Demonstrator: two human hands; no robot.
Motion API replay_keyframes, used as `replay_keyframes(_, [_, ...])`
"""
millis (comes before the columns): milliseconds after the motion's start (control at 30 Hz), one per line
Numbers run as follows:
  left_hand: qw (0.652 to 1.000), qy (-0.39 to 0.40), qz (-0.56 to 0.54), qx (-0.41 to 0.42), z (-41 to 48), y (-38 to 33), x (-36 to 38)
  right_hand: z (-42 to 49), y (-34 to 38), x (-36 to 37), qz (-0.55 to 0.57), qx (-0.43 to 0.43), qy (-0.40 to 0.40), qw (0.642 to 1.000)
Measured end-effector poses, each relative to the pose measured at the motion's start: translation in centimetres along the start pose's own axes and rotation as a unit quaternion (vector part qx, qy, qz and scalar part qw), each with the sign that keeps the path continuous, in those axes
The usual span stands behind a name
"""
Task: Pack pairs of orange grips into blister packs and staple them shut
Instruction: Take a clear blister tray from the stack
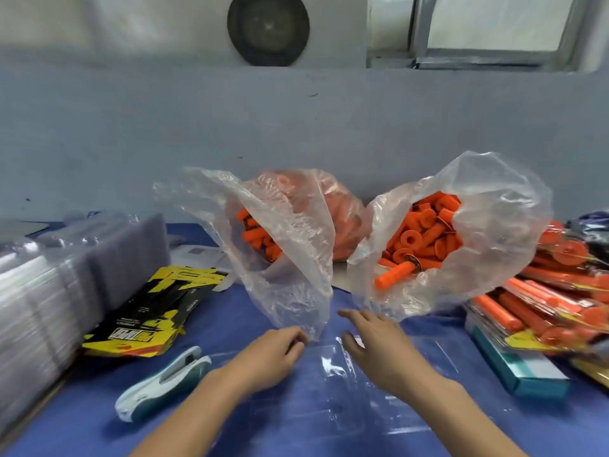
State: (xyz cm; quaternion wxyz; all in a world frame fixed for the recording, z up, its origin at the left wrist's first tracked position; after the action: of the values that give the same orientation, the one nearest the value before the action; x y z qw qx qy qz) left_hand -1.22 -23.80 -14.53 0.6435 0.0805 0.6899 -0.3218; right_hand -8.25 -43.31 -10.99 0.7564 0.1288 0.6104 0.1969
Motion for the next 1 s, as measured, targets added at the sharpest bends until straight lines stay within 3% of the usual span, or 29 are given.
replay_keyframes(133, [0.999, -0.018, 0.027, 0.008, 0.1, 0.9, 0.9, 0.0, -1.6, 3.3, -0.029, 0.015, 0.021, 0.999])
replay_keyframes(300, [0.996, -0.088, -0.016, 0.017, 0.2, 1.5, -0.2, 1.7, -1.3, 4.0, -0.055, 0.005, 0.016, 0.998])
replay_keyframes(667, [0.986, -0.139, -0.078, 0.049, 0.6, 0.0, -1.3, 4.3, -1.3, 2.6, 0.038, 0.038, 0.006, 0.999])
replay_keyframes(833, [0.979, -0.133, -0.121, 0.098, 2.4, -4.9, -1.6, 4.4, -4.2, 0.0, 0.143, 0.086, -0.056, 0.984])
replay_keyframes(1000, [0.980, -0.126, -0.097, 0.122, 10.7, -12.2, -0.2, 3.9, -7.6, -2.0, 0.198, 0.136, -0.146, 0.960])
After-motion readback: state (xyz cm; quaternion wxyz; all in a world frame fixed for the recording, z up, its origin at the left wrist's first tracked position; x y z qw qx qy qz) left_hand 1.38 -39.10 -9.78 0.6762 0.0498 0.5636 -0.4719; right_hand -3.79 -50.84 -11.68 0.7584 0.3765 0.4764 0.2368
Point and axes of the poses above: each hand's wrist, its own z-axis towards the middle knuckle, its own x-axis out of the palm, y = z × x, the point moved 2 cm from there along z, towards the middle knuckle, and after that the axes turned 11 degrees about z, right-handed, at the moved point
